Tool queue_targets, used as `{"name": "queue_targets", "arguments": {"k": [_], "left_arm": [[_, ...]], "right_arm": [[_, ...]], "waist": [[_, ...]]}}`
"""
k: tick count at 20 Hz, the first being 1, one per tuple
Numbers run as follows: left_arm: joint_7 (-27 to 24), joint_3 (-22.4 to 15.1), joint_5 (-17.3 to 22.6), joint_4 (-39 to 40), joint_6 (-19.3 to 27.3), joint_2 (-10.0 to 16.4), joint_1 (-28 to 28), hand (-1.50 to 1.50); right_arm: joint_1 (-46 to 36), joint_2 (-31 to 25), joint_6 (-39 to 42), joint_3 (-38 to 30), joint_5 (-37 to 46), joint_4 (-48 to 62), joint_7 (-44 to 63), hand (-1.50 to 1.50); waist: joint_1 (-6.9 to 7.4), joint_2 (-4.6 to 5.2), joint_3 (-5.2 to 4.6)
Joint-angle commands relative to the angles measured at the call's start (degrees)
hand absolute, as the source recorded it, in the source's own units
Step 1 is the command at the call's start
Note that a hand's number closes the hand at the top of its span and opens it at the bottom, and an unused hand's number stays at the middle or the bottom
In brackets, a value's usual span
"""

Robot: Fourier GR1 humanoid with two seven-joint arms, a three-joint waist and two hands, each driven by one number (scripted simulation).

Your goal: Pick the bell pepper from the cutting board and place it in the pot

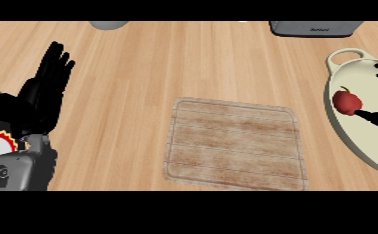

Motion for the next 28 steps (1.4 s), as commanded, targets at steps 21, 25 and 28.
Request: {"name": "queue_targets", "arguments": {"k": [21,25,28], "left_arm": [[-0.6,0.9,-0.6,0.8,0.0,-0.9,-0.7,0.0],[1.8,1.6,0.1,-0.5,-0.9,0.4,-0.4,0.0],[0.8,0.8,0.0,-2.2,-0.6,-0.7,1.0,0.0]], "right_arm": [[-1.4,-25.5,30.1,-15.9,-21.7,29.7,-13.8,-1.5],[0.9,-28.3,33.7,-15.4,-22.3,30.0,-14.8,-1.5],[2.3,-28.6,33.3,-14.7,-22.1,30.4,-16.0,-1.5]], "waist": [[-0.23,0.2,0.17],[-0.48,0.03,0.18],[0.08,0.13,0.33]]}}
